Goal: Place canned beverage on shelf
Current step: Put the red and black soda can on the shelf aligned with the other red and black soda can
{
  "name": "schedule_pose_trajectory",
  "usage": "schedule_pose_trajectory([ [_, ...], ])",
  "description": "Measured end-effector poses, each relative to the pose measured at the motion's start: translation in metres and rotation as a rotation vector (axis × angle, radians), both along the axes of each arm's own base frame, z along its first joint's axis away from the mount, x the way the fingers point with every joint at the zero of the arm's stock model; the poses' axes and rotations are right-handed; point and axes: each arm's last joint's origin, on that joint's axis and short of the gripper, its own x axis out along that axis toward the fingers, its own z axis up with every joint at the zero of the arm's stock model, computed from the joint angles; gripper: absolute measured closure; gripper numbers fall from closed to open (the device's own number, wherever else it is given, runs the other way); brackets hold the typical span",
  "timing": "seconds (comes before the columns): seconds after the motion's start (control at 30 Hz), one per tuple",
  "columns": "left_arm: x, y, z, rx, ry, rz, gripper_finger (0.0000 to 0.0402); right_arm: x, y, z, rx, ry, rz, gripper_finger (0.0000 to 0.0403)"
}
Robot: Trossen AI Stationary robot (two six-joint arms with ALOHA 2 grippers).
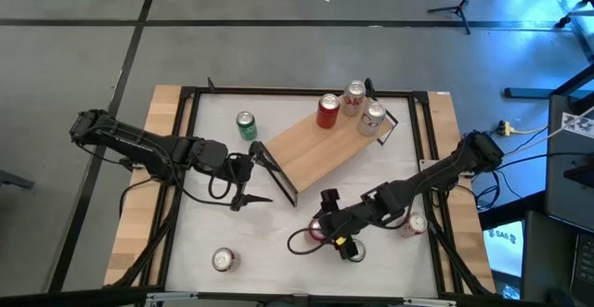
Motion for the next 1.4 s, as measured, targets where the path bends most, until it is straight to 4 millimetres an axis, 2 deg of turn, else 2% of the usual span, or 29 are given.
schedule_pose_trajectory([
  [0.57,0.000,0.000,0.000,0.008,-0.002,0.000,0.0021,-0.016,-0.007,0.031,-0.018,-0.091,0.136,0.0102],
  [0.87,0.000,0.000,0.000,0.009,-0.002,0.000,0.0021,-0.034,-0.015,0.052,-0.013,-0.116,0.184,0.0102],
  [1.07,0.001,0.002,0.000,0.072,-0.017,-0.012,0.0021,-0.045,-0.021,0.065,-0.018,-0.152,0.199,0.0102],
  [1.4,0.004,0.001,0.016,0.057,-0.181,-0.011,0.0021,-0.063,-0.037,0.082,-0.073,-0.185,0.212,0.0102],
])
